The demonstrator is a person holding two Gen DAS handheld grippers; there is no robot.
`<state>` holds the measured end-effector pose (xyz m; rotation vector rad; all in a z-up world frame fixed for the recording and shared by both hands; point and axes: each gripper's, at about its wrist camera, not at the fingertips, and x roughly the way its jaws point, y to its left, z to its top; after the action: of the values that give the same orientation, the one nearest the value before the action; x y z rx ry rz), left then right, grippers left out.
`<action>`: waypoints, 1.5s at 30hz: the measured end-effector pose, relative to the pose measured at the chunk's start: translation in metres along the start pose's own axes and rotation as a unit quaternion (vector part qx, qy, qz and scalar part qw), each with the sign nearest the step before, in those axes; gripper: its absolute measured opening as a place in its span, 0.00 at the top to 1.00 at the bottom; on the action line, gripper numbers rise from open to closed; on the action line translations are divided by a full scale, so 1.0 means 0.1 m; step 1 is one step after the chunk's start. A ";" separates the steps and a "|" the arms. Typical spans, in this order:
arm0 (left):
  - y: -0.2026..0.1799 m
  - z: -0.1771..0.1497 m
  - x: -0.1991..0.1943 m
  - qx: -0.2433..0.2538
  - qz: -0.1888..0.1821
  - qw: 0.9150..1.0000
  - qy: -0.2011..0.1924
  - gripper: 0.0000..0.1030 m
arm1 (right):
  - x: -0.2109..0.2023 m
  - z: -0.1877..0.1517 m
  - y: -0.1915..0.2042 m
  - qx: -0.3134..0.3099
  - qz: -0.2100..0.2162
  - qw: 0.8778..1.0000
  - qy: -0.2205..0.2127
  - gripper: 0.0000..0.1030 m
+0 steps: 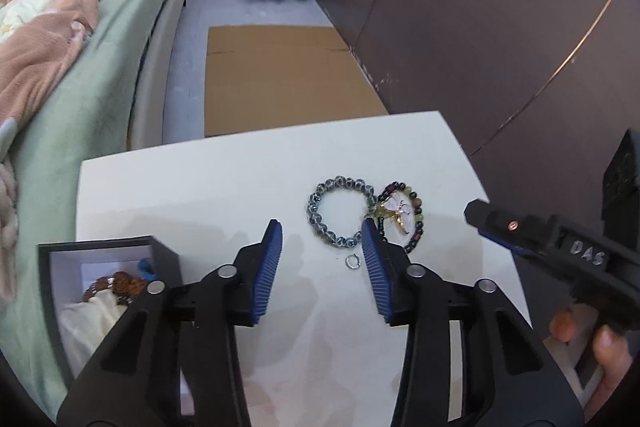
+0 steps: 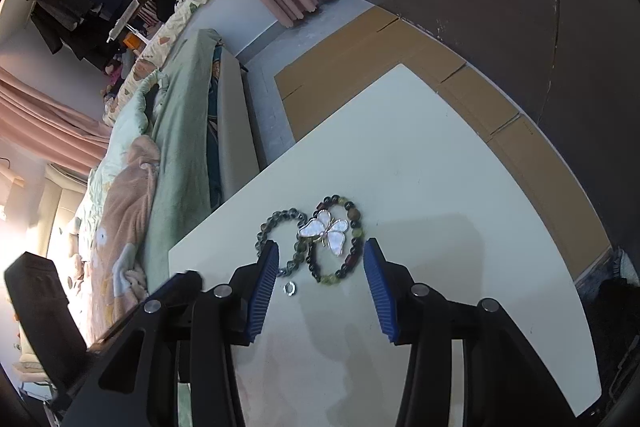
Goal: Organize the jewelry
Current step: 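Grasp the grey bead bracelet with the left gripper while the right gripper grasps the butterfly pendant, then lift the grey bracelet and butterfly pendant and carry both over the black box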
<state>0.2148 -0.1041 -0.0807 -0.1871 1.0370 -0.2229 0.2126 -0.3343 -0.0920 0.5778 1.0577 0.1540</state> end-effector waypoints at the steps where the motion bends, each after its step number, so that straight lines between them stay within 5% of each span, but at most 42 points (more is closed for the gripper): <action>1: 0.01 0.00 0.04 0.000 -0.001 1.000 0.003 0.61 | 0.01 0.01 0.00 0.000 -0.001 1.000 0.001 0.58; 20: -0.08 -0.03 0.65 0.014 0.051 0.998 0.038 0.71 | 0.30 0.09 0.06 -0.022 -0.038 0.999 0.025 0.58; 23: -0.08 -0.05 0.65 0.023 0.077 0.996 0.032 0.89 | 0.36 0.10 0.03 -0.021 -0.050 0.998 0.026 0.58; 34: 0.23 0.07 0.33 -0.025 0.032 0.999 0.005 0.90 | 0.57 0.06 0.27 -0.064 -0.046 0.996 0.030 0.57; 45: 0.35 0.10 0.05 -0.036 0.010 0.999 -0.018 0.90 | 0.80 -0.01 0.36 -0.082 -0.095 0.991 0.034 0.54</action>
<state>0.2286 -0.0716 -0.0886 -0.2458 1.0106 -0.1630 0.2573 -0.2729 -0.1361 0.3228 1.1477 0.0918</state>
